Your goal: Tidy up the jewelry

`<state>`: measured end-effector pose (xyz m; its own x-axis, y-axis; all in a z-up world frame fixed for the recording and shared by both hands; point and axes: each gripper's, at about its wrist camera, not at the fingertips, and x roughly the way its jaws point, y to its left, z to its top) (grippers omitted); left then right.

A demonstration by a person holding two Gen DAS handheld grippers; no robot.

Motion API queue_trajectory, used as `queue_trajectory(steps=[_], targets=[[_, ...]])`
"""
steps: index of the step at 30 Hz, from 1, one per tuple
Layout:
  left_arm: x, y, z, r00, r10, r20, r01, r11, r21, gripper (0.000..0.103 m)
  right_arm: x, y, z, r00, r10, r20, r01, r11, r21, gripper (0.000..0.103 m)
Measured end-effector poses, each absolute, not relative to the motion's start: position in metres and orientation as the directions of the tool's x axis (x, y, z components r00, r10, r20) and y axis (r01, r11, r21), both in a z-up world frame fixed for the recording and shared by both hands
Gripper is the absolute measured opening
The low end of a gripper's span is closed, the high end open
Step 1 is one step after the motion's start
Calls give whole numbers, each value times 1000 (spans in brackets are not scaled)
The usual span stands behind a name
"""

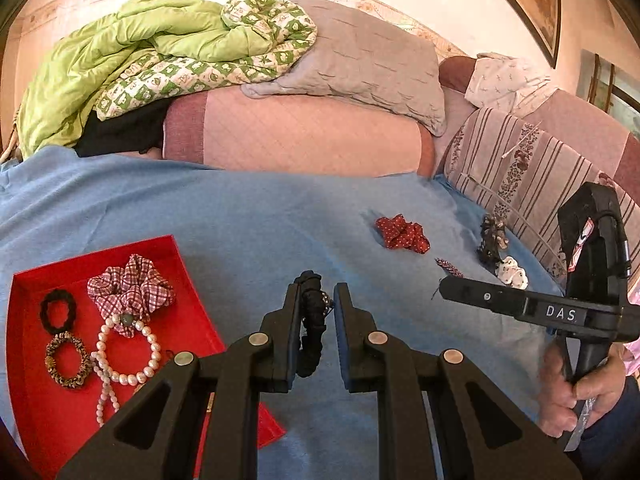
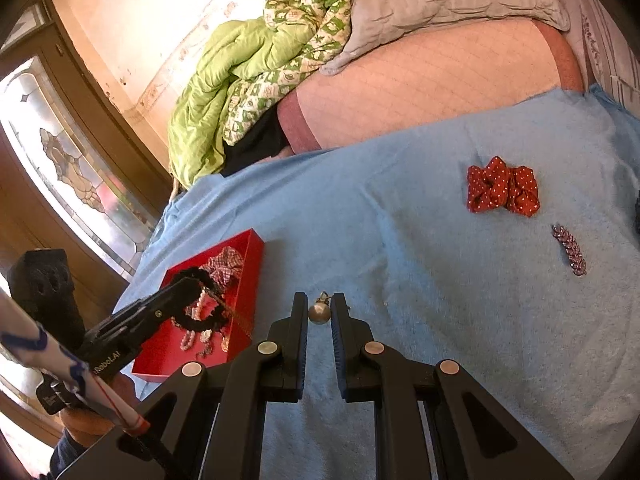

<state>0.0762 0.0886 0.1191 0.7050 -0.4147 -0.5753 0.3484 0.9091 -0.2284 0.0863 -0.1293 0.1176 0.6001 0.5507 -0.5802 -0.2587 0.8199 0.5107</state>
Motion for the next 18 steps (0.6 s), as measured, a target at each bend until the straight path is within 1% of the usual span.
queue_trajectory(steps=[4, 8, 11, 18], targets=[[74, 91, 119, 706, -411, -577, 345, 911, -227, 16, 87, -130, 118, 597, 561, -574, -259, 812, 524, 13], [73, 97, 119, 708, -403, -581, 336, 915, -225, 16, 92, -136, 116, 578, 617, -535, -253, 758, 601, 13], [71, 103, 121, 714, -399, -575, 332, 916, -223, 16, 94, -135, 115, 571, 630, -526, -247, 743, 622, 13], [64, 125, 123, 727, -377, -574, 305, 926, -222, 16, 92, -115, 117, 559, 634, -535, -266, 748, 608, 13]])
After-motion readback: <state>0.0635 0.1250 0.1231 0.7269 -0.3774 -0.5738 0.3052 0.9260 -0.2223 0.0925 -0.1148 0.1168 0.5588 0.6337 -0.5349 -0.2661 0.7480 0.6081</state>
